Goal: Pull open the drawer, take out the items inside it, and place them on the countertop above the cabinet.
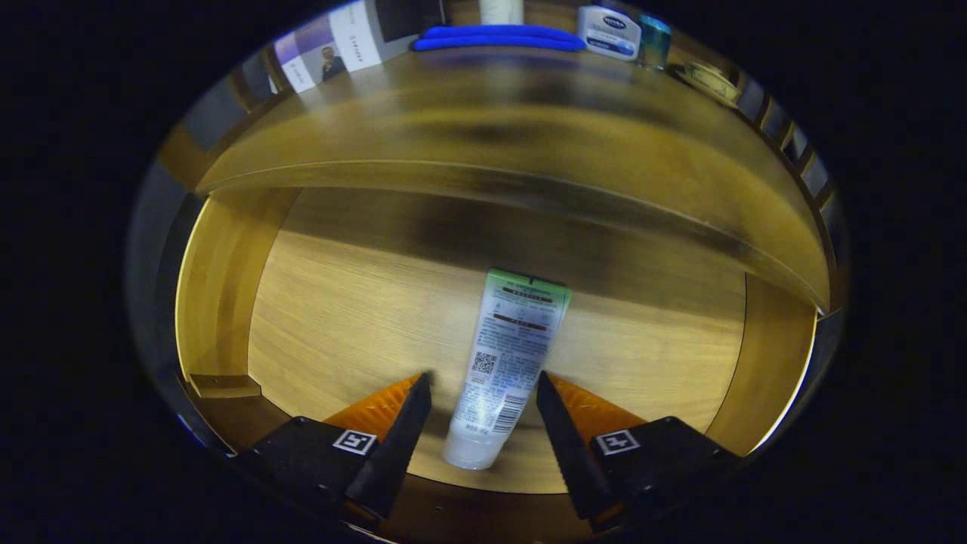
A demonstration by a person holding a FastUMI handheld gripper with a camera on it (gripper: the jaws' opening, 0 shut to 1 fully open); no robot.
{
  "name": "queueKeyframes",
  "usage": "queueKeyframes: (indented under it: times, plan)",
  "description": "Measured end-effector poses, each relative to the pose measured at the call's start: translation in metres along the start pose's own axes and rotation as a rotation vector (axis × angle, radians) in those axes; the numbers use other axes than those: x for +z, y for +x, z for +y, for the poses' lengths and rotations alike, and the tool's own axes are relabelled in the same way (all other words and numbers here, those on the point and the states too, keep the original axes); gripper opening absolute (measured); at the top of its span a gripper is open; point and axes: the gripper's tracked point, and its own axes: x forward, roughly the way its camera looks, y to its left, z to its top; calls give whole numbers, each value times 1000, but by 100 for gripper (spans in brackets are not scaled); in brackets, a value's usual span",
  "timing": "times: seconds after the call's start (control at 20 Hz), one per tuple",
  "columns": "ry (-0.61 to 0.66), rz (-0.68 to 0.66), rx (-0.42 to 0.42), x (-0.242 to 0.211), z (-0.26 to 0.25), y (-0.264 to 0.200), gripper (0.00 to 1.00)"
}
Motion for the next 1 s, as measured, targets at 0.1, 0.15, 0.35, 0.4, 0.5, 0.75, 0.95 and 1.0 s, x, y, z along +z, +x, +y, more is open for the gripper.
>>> queueKeyframes:
  times: [0.1,0.15,0.35,0.4,0.5,0.75,0.95,1.0]
  plan:
    - [3,14,-3,1,-3,2,78]
    - [6,22,7,0,-1,3,71]
    - [-7,27,26,0,0,3,55]
    - [-12,17,23,7,-1,-1,54]
    - [-28,-17,63,10,2,3,45]
    - [-80,-45,106,15,1,-1,45]
    - [-83,-111,150,27,5,-16,45]
    - [-95,-122,167,32,4,-20,45]
